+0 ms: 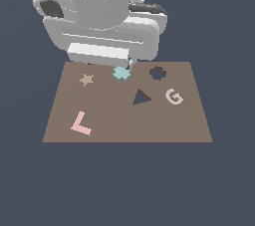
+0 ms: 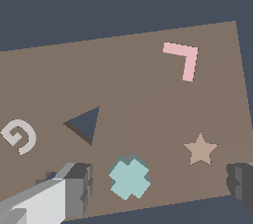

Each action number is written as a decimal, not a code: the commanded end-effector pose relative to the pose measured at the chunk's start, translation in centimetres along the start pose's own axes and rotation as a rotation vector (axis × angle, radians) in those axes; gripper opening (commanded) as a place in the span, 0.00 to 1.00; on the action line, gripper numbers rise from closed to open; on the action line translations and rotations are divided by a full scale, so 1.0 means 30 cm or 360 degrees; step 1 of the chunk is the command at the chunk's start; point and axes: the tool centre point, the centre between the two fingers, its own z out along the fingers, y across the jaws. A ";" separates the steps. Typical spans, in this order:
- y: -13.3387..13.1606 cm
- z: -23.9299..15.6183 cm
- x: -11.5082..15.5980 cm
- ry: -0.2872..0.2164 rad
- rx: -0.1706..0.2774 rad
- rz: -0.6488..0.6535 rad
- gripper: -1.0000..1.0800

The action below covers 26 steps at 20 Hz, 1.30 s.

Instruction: Insert a designated object into the corresponding slot on a board.

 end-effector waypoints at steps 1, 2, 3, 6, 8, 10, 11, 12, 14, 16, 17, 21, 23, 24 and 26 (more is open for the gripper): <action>0.003 0.023 -0.016 -0.0002 0.0001 0.0059 0.96; 0.004 0.034 -0.024 -0.0003 0.0001 0.0088 0.96; 0.006 0.046 -0.032 -0.0004 0.0001 0.0120 0.96; 0.009 0.086 -0.061 -0.0007 0.0003 0.0227 0.96; 0.009 0.117 -0.084 -0.0010 0.0004 0.0310 0.96; 0.009 0.151 -0.108 -0.0012 0.0005 0.0402 0.96; 0.008 0.170 -0.122 -0.0014 0.0006 0.0451 0.96; 0.006 0.188 -0.135 -0.0015 0.0006 0.0501 0.96; 0.002 0.224 -0.160 -0.0018 0.0007 0.0595 0.96; -0.003 0.256 -0.183 -0.0020 0.0009 0.0680 0.96; -0.006 0.271 -0.193 -0.0021 0.0009 0.0719 0.96; -0.019 0.322 -0.227 -0.0025 0.0011 0.0855 0.96; -0.025 0.343 -0.240 -0.0027 0.0012 0.0909 0.96; -0.028 0.353 -0.246 -0.0027 0.0013 0.0933 0.96; -0.034 0.368 -0.256 -0.0029 0.0014 0.0974 0.96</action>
